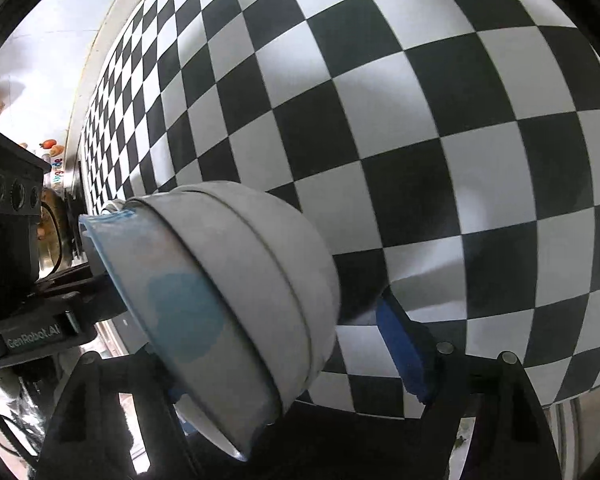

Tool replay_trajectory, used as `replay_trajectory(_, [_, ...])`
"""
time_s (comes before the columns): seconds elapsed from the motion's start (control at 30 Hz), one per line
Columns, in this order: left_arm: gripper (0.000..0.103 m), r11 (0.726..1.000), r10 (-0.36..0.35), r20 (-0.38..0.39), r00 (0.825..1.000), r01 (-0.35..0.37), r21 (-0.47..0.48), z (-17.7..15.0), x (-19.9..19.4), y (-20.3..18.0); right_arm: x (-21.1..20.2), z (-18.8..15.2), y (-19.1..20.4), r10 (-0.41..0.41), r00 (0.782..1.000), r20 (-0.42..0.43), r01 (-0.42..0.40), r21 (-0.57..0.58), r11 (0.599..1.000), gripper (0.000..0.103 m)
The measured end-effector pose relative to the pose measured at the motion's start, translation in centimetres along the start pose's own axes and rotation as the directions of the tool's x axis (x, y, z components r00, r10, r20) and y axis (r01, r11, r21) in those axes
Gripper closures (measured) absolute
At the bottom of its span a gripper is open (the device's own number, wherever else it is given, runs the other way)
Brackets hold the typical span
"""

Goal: Organize plates and bowls
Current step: 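Carry the bowl stack with both grippers over the plate stack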

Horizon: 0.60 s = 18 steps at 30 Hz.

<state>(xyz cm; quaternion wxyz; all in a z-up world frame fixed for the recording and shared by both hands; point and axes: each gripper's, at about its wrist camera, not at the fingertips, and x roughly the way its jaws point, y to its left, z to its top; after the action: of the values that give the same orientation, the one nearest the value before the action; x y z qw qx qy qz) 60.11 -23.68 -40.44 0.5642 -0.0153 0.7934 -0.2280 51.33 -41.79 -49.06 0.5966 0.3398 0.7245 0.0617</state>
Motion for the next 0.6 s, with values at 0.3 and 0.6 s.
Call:
replay_trajectory(0.3, [0.040,1.000,-0.015,-0.008,1.000,0.015,-0.006,0.6,0.0,1.5,1.4,0.5,1.2,-0.023,1.000,-0.019,0.022,-0.018,1.000,0.022])
replay_trajectory(0.6, [0.045,0.988,-0.154,-0.025,0.988,0.154,-0.019,-0.2,2.3,1.2,2.9,1.1,3.5,0.015,0.998,-0.056,-0.017,-0.033,0.999,0.036])
